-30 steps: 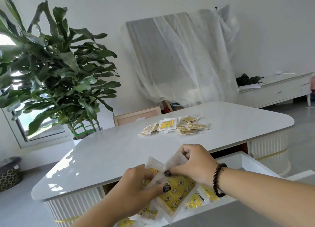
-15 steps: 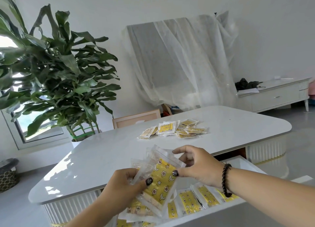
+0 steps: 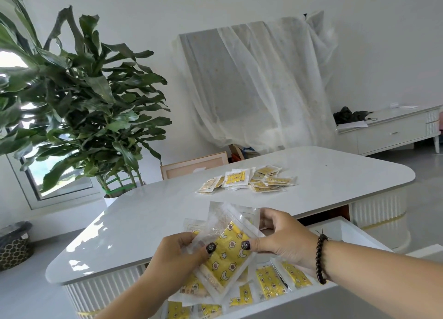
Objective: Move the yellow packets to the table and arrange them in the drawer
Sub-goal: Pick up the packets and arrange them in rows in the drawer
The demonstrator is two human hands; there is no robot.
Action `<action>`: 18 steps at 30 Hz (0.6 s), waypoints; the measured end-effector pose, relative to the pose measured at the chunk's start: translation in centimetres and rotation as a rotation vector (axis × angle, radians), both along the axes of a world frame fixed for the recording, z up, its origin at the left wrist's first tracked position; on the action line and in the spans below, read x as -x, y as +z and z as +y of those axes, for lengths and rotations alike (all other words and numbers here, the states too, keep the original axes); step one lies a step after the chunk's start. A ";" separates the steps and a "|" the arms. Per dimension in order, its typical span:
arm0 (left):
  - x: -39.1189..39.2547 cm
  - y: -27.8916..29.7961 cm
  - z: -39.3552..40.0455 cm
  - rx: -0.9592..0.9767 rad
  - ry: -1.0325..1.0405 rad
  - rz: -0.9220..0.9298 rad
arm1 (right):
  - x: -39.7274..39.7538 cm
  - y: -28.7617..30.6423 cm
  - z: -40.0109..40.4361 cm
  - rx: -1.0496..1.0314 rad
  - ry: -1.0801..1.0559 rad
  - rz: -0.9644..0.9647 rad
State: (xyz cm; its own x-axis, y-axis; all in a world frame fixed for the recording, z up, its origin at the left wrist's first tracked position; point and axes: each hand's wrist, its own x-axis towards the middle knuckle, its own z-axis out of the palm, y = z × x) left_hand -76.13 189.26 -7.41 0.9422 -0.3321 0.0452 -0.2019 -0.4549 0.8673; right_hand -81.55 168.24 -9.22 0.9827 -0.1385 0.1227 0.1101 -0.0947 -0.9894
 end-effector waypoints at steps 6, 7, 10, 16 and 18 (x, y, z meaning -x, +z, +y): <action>0.0 -0.2 -0.7 0.195 0.039 0.154 | 0.3 -0.1 1.3 -0.192 0.046 -0.021; 0.0 -0.3 -0.8 0.222 0.042 0.172 | 0.3 -0.1 1.5 -0.195 0.044 -0.023; 0.1 -0.5 -1.2 0.231 0.041 0.185 | -0.1 -0.5 1.7 -0.152 -0.068 -0.012; 0.9 -1.0 -2.1 0.327 -0.018 0.334 | -0.9 -0.7 1.4 -0.090 -0.232 0.029; 0.9 -1.4 -2.4 0.299 -0.011 0.296 | -1.0 -0.7 1.3 -0.055 -0.259 0.050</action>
